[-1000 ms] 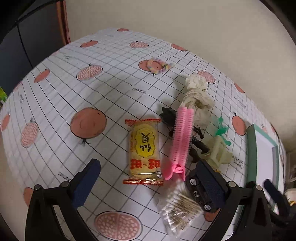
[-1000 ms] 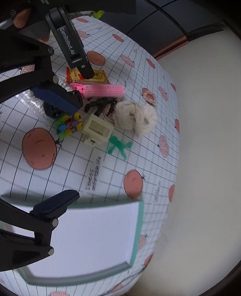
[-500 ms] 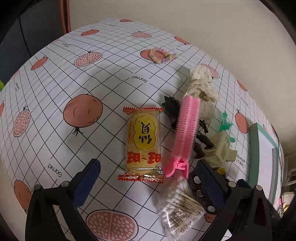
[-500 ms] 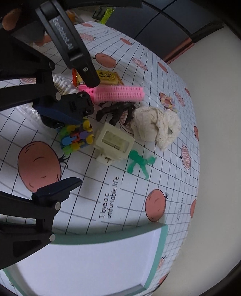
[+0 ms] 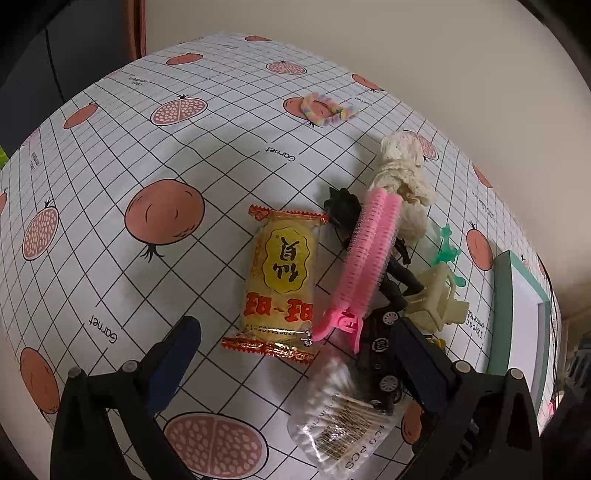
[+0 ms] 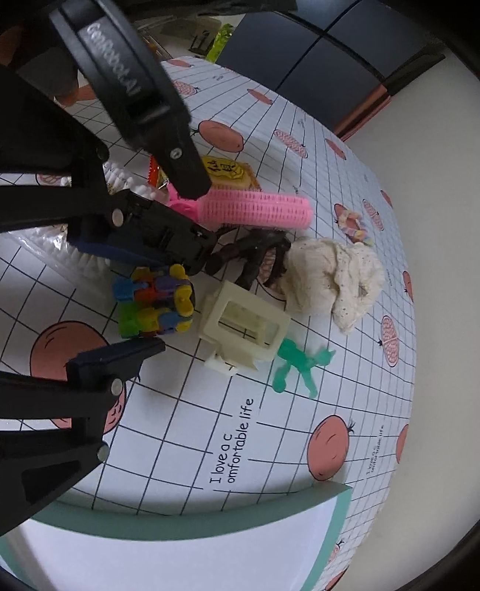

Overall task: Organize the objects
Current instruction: 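Close the right gripper on the colourful block figure while the left gripper reaches the black toy car, then lift the block figure with the right gripper while the left gripper grasps the black toy car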

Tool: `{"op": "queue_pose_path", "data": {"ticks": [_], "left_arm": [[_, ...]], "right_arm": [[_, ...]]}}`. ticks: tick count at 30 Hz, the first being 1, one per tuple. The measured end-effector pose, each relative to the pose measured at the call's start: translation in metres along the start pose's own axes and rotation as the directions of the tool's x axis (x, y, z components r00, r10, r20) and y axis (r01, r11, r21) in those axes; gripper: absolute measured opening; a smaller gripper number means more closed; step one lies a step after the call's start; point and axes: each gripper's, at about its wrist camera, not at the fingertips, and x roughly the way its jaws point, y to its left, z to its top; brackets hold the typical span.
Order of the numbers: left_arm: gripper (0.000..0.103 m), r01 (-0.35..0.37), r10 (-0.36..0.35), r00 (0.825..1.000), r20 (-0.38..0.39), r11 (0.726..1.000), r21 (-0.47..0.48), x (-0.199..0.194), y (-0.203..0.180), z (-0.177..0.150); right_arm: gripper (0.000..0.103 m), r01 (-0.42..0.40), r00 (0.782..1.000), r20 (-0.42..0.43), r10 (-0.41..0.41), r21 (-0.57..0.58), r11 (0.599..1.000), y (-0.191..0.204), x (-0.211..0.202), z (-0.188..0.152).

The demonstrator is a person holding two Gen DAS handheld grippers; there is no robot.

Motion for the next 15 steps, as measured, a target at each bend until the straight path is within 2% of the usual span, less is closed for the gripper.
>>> {"op": "queue_pose_path", "data": {"ticks": [4,12,13,15], "left_arm": [[0.098,0.008,-0.008,1.0,-0.004,1.0,0.007,0.001,-0.001,0.0],[0.096,0.008,-0.009,1.0,0.023,0.999,0.033,-0.005,-0.005,0.0],[0.095,0.01,-0.012,1.0,0.027,0.999,0.043,-0.006,-0.008,0.0],[0.084,0.018,-0.02,0.999,0.031,0.998,0.062,-0.008,-0.013,-0.002]], "right_arm": [[0.04,0.019,1.0,0.005,-0.019,-0.006,1.0,-0.002,-0.001,-0.001],[0.04,0.043,0.999,0.011,-0.044,0.061,0.997,-0.026,-0.008,0.0],[0.04,0.048,0.999,0.012,-0.049,0.066,0.997,-0.029,-0.008,0.0],[0.04,0.055,0.998,0.011,-0.056,0.078,0.995,-0.032,-0.009,0.0]]}}
